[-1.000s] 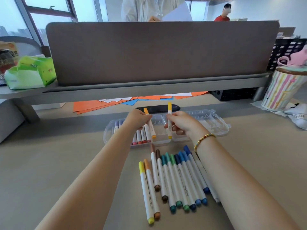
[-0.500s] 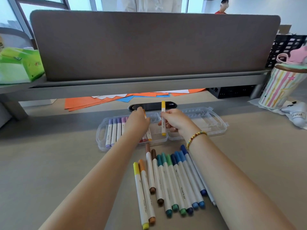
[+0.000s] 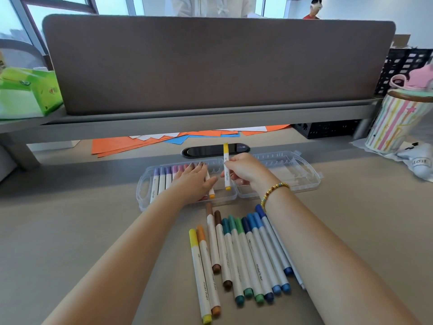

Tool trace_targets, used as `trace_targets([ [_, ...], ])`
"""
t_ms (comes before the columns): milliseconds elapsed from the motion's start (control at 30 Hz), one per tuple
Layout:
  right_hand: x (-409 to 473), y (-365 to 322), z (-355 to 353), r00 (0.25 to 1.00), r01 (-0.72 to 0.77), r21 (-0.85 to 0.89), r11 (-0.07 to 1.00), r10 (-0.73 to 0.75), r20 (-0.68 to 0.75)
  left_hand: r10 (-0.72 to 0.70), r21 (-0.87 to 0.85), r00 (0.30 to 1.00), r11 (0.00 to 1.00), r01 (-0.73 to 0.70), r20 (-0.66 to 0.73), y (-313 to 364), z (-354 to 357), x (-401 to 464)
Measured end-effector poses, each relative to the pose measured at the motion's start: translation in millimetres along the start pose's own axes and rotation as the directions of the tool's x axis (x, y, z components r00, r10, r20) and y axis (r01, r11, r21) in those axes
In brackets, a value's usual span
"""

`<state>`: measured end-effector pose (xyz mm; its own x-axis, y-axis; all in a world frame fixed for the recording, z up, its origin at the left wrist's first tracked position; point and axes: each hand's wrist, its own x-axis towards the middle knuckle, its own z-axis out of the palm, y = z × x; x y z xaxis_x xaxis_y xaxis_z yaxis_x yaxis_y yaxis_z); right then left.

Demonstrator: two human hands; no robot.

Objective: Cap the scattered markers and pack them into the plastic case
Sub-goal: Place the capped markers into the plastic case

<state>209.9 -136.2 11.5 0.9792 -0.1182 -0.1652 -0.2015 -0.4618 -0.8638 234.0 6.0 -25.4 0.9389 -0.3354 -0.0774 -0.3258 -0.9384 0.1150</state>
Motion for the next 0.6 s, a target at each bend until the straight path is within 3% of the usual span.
trace_targets([
  [267, 6.8, -1.5, 2.3, 1.000, -0.020, -0.133, 0.991, 0.018, -0.017, 0.007, 0.084, 1.000, 0.996, -0.005, -0.021, 2.0, 0.3, -0.8],
  [367, 9.2, -5.5, 6.8, 0.999, -0.034, -0.189, 0.981, 0.033, -0.009, 0.079, 0.144, 0.996, 0.987, -0.072, -0.041, -5.2, 3.7, -4.2],
  [500, 14.1, -10.4, 17.8, 0.999, -0.045, -0.276, 0.960, 0.045, -0.005, 0.001, -0.061, 0.997, 0.998, -0.006, -0.080, -10.9, 4.3, -5.9],
  [600, 18.7, -13.7, 24.5, 0.998, -0.054, -0.327, 0.943, 0.056, -0.004, 0.002, -0.078, 0.999, 0.997, -0.006, -0.053, -9.1, 1.6, -2.2],
])
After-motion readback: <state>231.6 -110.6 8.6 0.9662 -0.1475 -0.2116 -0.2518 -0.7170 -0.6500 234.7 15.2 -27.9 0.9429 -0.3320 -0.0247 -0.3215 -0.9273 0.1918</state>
